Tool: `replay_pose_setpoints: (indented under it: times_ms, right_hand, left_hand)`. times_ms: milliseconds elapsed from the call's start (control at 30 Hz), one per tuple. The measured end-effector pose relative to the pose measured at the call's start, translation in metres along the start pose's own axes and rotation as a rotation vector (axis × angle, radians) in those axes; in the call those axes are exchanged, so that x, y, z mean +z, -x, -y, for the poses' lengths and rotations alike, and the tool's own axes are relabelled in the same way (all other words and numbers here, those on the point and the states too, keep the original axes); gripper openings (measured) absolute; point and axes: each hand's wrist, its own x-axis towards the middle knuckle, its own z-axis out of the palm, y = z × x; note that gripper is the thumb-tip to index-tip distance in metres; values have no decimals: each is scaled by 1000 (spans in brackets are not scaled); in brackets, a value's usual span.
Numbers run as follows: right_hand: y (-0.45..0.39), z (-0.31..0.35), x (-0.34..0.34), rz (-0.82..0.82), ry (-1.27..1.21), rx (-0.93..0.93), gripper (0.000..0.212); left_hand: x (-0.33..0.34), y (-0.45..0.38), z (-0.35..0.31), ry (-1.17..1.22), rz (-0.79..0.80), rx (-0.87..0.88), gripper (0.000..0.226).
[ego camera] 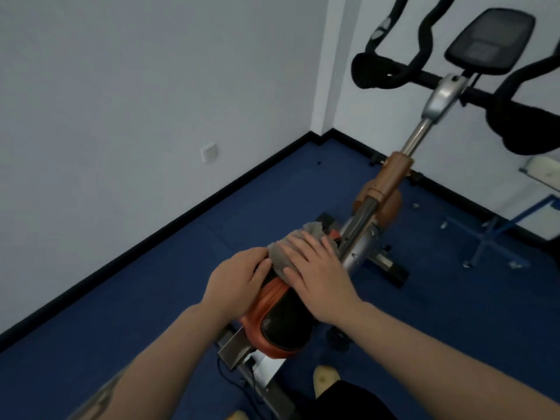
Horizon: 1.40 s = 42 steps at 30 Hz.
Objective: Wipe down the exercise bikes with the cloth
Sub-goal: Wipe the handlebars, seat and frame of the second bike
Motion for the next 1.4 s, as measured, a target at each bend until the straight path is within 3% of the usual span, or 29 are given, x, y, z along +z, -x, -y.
replay_pose_setpoints:
  times_ms: [67, 167, 233, 333, 400, 500, 633, 767, 833, 967, 1100, 1400]
  right_hand:
    - [-2, -21, -4, -4, -41, 33, 50]
    - [-23, -40, -13, -13, -272, 417, 50]
    - [-22, -20, -9, -25, -391, 540, 54]
    - [14, 36, 13, -74, -280, 417, 61]
    - [33, 52, 18, -63, -333, 377, 63]
    - [29, 44, 1, -7, -485, 429, 54]
    - [50, 87, 3, -80, -698, 551, 51]
    - [69, 111, 12, -215, -691, 601, 56]
    - [52, 102, 4, -320, -646, 712, 46]
    - [16, 92, -5, -159, -489, 909, 70]
    - [39, 121, 15, -204, -509, 967, 79]
    - [22, 108, 5, -149, -463, 1054, 76]
  left_hand:
    - [2, -2, 6, 7, -22, -5, 29]
    - [4, -3, 14, 59, -43, -34, 30]
    - [5, -3, 16, 98, -50, -35, 30]
    - [5, -4, 18, 180, -65, 0, 28]
    - [5, -4, 18, 232, -69, 24, 29]
    - [6, -5, 19, 254, -77, 18, 28]
    - [9, -4, 24, 276, -97, 21, 27]
    - [12, -7, 26, 265, -119, 28, 27]
    - [13, -8, 25, 280, -122, 10, 26]
    - [14, -3, 23, 376, -182, -24, 27]
    - [18, 7, 27, 398, -219, 10, 27]
    - [19, 6, 29, 384, -227, 28, 27]
